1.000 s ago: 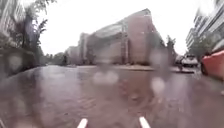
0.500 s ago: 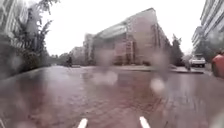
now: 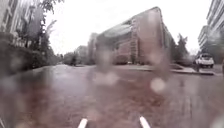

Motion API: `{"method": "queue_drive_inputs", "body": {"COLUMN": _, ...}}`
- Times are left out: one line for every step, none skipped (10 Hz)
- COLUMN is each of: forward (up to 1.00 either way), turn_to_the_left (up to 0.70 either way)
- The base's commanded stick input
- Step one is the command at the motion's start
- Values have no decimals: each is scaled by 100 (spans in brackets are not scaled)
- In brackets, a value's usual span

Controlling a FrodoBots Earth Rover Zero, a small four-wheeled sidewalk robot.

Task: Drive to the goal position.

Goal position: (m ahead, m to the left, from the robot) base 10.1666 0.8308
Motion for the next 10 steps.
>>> {"method": "queue_drive_inputs", "body": {"forward": 70, "turn_to_the_left": 14}}
{"method": "queue_drive_inputs", "body": {"forward": 70, "turn_to_the_left": 14}}
{"method": "queue_drive_inputs", "body": {"forward": 70, "turn_to_the_left": 14}}
{"method": "queue_drive_inputs", "body": {"forward": 70, "turn_to_the_left": 14}}
{"method": "queue_drive_inputs", "body": {"forward": 70, "turn_to_the_left": 14}}
{"method": "queue_drive_inputs", "body": {"forward": 70, "turn_to_the_left": 14}}
{"method": "queue_drive_inputs", "body": {"forward": 70, "turn_to_the_left": 14}}
{"method": "queue_drive_inputs", "body": {"forward": 70, "turn_to_the_left": 14}}
{"method": "queue_drive_inputs", "body": {"forward": 70, "turn_to_the_left": 14}}
{"method": "queue_drive_inputs", "body": {"forward": 70, "turn_to_the_left": 14}}
